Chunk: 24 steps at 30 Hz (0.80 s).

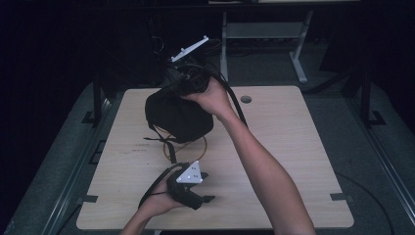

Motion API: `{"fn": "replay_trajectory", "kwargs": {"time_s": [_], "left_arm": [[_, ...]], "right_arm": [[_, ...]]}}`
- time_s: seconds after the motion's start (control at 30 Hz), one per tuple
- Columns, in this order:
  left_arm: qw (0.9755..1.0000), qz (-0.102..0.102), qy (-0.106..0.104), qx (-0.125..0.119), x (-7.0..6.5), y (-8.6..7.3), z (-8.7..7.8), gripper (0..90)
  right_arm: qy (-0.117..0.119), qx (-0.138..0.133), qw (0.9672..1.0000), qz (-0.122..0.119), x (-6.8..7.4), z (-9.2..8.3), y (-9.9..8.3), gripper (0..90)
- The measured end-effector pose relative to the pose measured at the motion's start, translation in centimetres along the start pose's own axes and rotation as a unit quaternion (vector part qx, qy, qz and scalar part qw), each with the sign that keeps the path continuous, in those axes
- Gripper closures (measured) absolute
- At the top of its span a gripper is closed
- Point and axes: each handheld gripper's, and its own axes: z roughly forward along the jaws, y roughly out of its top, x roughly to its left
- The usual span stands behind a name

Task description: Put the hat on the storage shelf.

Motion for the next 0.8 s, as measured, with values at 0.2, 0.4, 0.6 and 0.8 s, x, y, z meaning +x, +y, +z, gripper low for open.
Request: {"fn": "replay_trajectory", "kwargs": {"time_s": [0.2, 0.4, 0.6, 0.8], "left_arm": [[1.0000, -0.002, -0.001, 0.000, 0.0, 0.0, 0.1, 27.7], [1.0000, -0.001, -0.001, 0.002, 0.0, 0.0, 0.1, 27.7], [1.0000, -0.004, 0.002, 0.000, 0.1, -0.2, -0.1, 27.7], [1.0000, -0.004, 0.007, -0.003, 0.2, -0.2, -0.1, 27.5]], "right_arm": [[-0.006, -0.002, 1.0000, 0.003, -0.2, -0.4, -0.1, 47.0], [-0.007, -0.009, 0.9999, 0.005, -0.3, -1.0, -0.6, 43.6], [-0.001, -0.016, 0.9998, 0.014, -0.6, -1.8, -1.5, 39.6], [-0.004, -0.029, 0.9994, 0.017, -0.7, -3.3, -2.4, 37.4]]}}
